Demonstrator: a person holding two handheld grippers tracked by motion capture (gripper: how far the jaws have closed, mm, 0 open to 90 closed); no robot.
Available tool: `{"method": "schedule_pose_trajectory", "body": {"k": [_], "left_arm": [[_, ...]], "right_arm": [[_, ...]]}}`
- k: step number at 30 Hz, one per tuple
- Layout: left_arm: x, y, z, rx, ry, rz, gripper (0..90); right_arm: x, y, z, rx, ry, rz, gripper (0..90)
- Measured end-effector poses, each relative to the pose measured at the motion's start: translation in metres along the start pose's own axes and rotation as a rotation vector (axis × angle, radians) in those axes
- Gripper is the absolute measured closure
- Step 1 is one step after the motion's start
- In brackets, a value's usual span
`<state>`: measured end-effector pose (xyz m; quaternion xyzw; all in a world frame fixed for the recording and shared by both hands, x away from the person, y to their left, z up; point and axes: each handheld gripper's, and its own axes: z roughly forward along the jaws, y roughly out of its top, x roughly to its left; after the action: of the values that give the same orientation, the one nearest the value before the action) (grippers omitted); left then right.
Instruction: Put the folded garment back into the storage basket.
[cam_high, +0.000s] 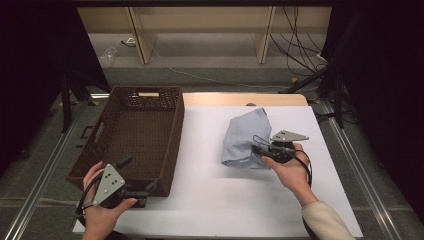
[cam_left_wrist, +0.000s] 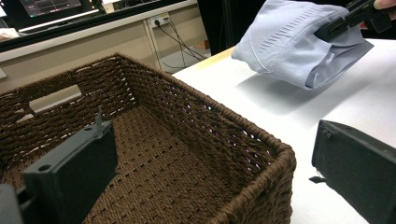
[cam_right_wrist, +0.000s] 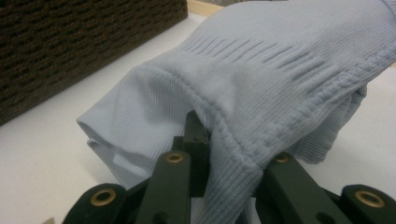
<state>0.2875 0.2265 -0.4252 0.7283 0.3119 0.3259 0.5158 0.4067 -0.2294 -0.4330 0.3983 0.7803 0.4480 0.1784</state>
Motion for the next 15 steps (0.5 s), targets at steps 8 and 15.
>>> {"method": "schedule_pose_trajectory", "body": {"k": [8, 15], "left_arm": [[0.000, 0.000, 0.000, -0.002, -0.001, -0.001, 0.0], [0.001, 0.000, -0.001, -0.006, -0.002, -0.008, 0.0]], "right_arm": [[0.006, 0.008, 0.001, -0.025, 0.009, -0.010, 79.1], [0.014, 0.017, 0.006, -0.038, 0.023, -0.017, 79.1]]}}
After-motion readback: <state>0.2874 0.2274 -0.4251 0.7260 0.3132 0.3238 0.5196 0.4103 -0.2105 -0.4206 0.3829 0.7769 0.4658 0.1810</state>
